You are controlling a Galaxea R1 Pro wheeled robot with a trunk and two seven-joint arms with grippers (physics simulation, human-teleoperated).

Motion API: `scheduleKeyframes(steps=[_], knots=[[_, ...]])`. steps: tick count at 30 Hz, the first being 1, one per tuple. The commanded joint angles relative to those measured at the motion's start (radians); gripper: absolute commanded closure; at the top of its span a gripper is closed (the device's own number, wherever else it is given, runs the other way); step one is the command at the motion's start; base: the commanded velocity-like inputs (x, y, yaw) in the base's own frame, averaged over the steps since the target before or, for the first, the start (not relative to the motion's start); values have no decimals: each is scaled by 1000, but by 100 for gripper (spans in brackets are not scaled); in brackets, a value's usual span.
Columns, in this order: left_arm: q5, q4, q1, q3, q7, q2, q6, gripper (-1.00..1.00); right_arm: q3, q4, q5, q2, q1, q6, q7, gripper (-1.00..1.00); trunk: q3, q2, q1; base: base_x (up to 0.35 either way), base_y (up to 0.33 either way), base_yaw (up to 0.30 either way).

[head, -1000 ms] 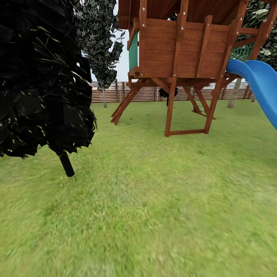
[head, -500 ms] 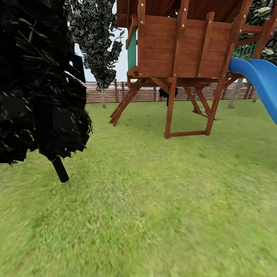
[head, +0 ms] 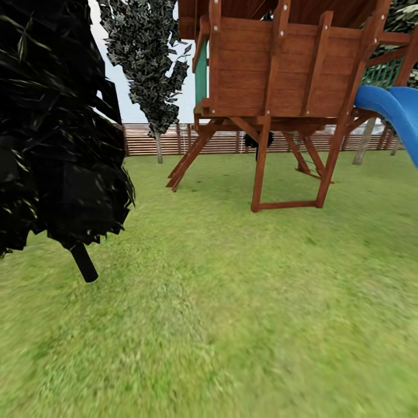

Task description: Take the three Easter eggs out of the wicker basket on the lawn in the garden, then place them on the lawn next to a single tree (choose any tree) so that all three eggs are next to the same tree and none are left in the basket.

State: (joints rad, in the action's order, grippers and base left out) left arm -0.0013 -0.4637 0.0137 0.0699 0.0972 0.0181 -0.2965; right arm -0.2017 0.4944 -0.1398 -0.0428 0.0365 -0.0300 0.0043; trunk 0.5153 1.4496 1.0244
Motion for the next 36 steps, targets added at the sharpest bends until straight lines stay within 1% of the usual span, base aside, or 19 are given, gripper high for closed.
scheduleKeyframes(steps=[1, 19, 25, 36], knots=[[0, -1, 0, 7, 10, -1, -1, -100, 1, -1, -10, 0, 0, -3, 0, -100, 1, 0, 1, 305, -168, 90], [0, -1, 0, 8, 10, 0, -1, -100, 1, -1, -10, 0, 0, -4, 0, -100, 1, 0, 1, 303, -169, 8], [0, -1, 0, 8, 10, -1, -1, -100, 1, 0, -10, 0, 0, -4, 0, -100, 1, 0, 1, 296, -168, 120], [0, -1, 0, 8, 10, 0, -1, -100, 1, 0, -10, 0, 0, -3, 1, -100, 1, 0, 1, 317, -129, 11]])
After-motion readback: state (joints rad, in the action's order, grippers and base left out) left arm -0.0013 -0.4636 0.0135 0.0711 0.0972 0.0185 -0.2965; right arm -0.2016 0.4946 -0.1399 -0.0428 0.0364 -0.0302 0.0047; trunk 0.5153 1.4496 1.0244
